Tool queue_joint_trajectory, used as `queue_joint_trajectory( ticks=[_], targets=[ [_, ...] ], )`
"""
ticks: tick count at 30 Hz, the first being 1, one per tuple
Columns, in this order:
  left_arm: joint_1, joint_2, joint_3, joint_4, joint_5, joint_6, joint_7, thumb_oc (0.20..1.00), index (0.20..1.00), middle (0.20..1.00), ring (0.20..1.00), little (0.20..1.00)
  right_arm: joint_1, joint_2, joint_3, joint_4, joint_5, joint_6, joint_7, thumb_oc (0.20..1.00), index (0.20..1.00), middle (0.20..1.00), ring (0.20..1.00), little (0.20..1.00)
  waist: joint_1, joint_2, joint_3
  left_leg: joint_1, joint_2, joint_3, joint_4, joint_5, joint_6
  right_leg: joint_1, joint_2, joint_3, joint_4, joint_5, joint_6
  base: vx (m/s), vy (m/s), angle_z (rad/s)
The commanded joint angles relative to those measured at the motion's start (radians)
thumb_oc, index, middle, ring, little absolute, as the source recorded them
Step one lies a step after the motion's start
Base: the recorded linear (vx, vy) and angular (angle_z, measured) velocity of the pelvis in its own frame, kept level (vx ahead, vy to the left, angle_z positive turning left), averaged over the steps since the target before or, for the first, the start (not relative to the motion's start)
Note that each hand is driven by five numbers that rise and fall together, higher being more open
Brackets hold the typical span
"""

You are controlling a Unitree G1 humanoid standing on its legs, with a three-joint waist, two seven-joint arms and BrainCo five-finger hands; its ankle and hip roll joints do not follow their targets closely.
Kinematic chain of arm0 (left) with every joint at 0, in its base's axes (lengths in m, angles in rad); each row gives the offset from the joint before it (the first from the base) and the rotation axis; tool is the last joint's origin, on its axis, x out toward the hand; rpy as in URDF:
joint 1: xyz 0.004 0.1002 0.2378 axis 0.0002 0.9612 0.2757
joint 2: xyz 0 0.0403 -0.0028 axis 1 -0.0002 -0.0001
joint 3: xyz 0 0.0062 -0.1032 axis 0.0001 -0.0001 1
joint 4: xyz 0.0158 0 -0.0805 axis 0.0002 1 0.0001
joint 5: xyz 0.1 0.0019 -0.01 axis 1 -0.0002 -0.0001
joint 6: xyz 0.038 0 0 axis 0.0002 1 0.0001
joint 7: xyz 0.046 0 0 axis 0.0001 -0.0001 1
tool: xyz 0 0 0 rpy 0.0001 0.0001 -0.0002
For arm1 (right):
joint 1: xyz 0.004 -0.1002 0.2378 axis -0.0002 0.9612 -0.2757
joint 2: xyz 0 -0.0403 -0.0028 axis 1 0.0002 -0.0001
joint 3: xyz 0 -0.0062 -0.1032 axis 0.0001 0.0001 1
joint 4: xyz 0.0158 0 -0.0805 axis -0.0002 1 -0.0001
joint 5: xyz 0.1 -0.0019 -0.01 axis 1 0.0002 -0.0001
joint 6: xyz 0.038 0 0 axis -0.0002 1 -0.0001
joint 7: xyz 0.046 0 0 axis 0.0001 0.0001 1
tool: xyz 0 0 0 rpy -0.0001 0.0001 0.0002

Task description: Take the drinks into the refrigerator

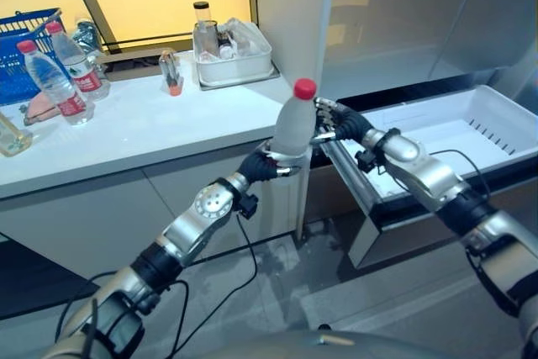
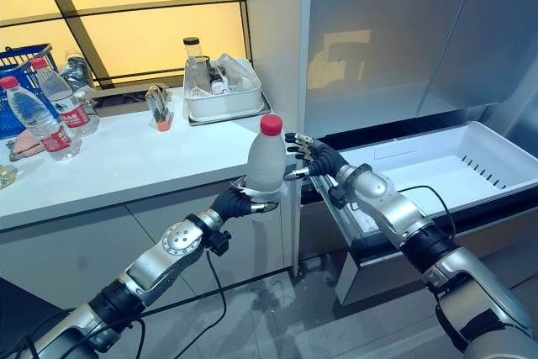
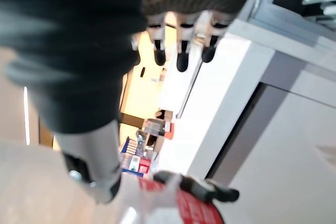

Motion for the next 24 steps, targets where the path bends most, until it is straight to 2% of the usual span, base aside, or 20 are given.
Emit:
queue_joint_trajectory(
  ticks=[1, 5, 16, 24],
  targets=[
    [-0.122, -0.018, 0.059, -0.015, 0.032, -0.114, 0.034, 0.2, 0.2, 0.2, 0.2, 0.2, -0.12, -0.015, -0.018, -0.007, -0.02, -0.048, -0.016, 1.0, 1.0, 1.0, 1.0, 1.0, 0.01, -0.039, -0.021, -0.064, -0.021, -0.074, 0.032, -0.019, 0.015, 0.119, -0.027, -0.032, 0.032, -0.181, 0.058, 0.0, 0.0, 0.0],
    [-0.136, -0.04, 0.053, 0.032, 0.075, -0.113, 0.059, 0.2, 0.2, 0.2, 0.2, 0.2, -0.138, 0.009, -0.019, 0.01, -0.026, -0.044, -0.033, 1.0, 1.0, 1.0, 1.0, 1.0, 0.008, -0.039, -0.021, -0.063, -0.02, -0.074, 0.034, -0.02, 0.015, 0.119, -0.027, -0.031, 0.034, -0.182, 0.057, 0.0, 0.0, 0.0],
    [-0.217, -0.154, 0.032, 0.145, 0.168, -0.104, 0.167, 0.2, 0.2, 0.2, 0.2, 0.2, -0.174, 0.187, -0.026, 0.041, -0.109, -0.036, -0.121, 1.0, 1.0, 1.0, 1.0, 1.0, 0.002, -0.035, -0.025, -0.058, -0.018, -0.073, 0.03, -0.021, 0.017, 0.12, -0.024, -0.031, 0.038, -0.185, 0.052, 0.0, 0.0, 0.0],
    [-0.245, -0.209, 0.017, 0.216, 0.13, -0.097, 0.203, 0.2, 0.2, 0.2, 0.2, 0.2, -0.185, 0.28, -0.016, 0.099, -0.146, -0.026, -0.17, 1.0, 1.0, 1.0, 1.0, 1.0, -0.001, -0.034, -0.027, -0.059, -0.018, -0.076, 0.028, -0.02, 0.018, 0.12, -0.025, -0.034, 0.039, -0.185, 0.05, 0.0, 0.0, 0.0]
  ],
)
